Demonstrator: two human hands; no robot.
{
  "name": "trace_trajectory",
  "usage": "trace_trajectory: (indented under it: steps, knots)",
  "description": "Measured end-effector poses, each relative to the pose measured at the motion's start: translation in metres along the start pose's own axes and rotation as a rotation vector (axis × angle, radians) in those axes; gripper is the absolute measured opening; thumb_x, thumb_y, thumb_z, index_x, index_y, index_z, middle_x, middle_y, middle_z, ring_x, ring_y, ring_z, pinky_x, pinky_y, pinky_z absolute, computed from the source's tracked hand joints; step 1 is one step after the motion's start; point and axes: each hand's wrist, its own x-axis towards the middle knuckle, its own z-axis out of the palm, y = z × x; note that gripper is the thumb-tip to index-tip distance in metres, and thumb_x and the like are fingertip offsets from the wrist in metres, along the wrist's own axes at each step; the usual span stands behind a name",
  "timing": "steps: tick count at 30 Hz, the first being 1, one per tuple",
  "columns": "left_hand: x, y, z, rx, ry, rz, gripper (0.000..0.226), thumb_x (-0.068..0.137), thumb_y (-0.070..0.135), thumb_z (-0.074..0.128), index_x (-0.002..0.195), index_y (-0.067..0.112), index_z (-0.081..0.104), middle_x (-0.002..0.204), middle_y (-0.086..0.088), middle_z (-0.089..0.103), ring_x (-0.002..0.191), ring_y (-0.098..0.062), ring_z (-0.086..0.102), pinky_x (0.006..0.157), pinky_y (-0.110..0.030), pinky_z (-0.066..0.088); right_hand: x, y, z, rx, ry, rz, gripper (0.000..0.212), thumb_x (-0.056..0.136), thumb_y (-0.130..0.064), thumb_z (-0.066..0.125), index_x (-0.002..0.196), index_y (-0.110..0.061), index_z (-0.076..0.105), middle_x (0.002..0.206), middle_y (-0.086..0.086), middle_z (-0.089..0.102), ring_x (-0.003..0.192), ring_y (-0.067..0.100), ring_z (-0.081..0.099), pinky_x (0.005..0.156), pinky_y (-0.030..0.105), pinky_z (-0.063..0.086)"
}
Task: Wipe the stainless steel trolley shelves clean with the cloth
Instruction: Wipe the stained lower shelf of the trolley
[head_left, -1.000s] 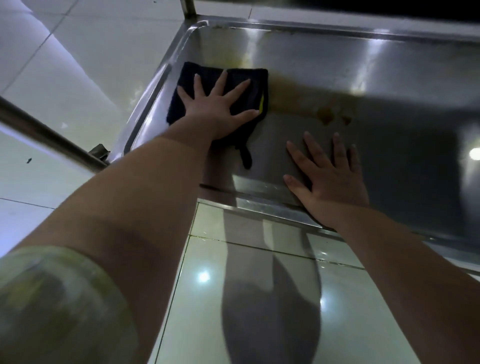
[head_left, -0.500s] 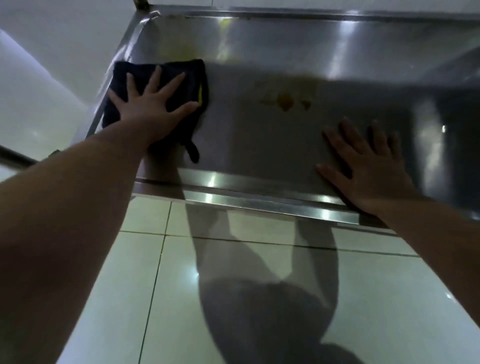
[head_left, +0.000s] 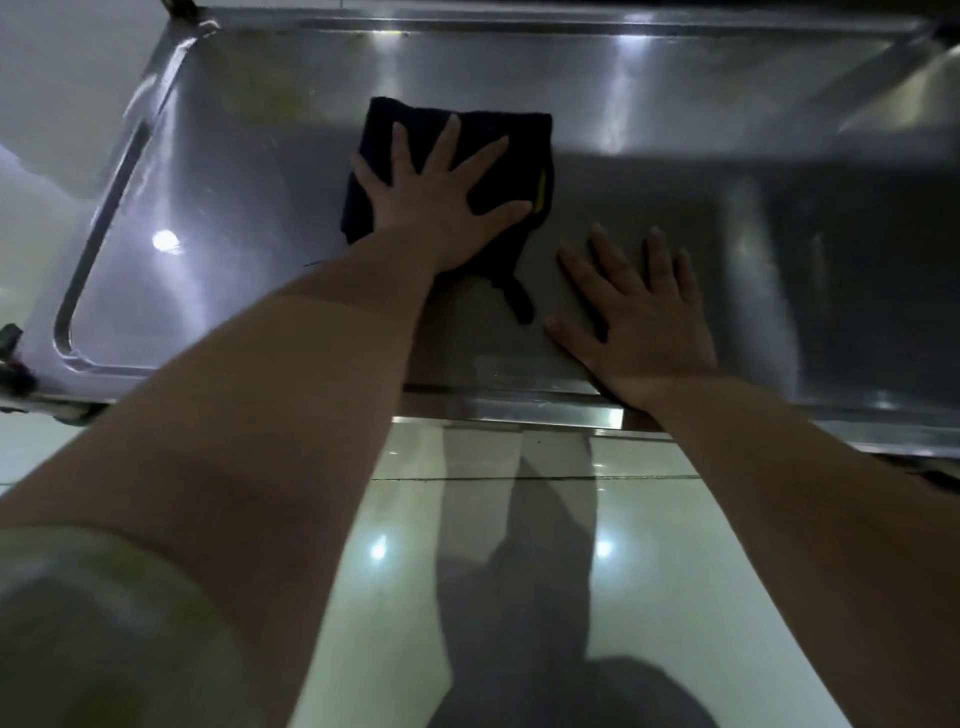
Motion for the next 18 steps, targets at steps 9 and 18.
trace_trajectory:
  steps: [9, 18]
  knots:
    - [-0.034, -0.118, -0.011, 0.024, -0.013, -0.277, 0.075, 0.074, 0.092, 0.018, 0.142, 0.067, 0.002, 0.164, 0.014, -0.006, 0.148, -0.041, -0.009, 0.109, -0.074, -0.005, -0.001, -0.004, 0.004, -0.012, 0.026, -0.003, 0.077, 0.083, -0.080, 0.007, 0.153, -0.048, 0.001, 0.164, -0.012, -0.001, 0.149, 0.038, -0.008, 0.119, 0.054, -0.004]
    - [0.010, 0.070, 0.005, 0.025, -0.042, -0.006, 0.081, 0.074, 0.093, 0.013, 0.145, 0.061, -0.006, 0.164, 0.007, -0.015, 0.144, -0.048, -0.017, 0.103, -0.078, -0.010, -0.001, 0.000, 0.004, 0.008, 0.009, 0.024, 0.087, 0.081, -0.081, 0.005, 0.155, -0.036, -0.001, 0.163, -0.014, -0.003, 0.150, 0.032, -0.011, 0.120, 0.050, -0.007]
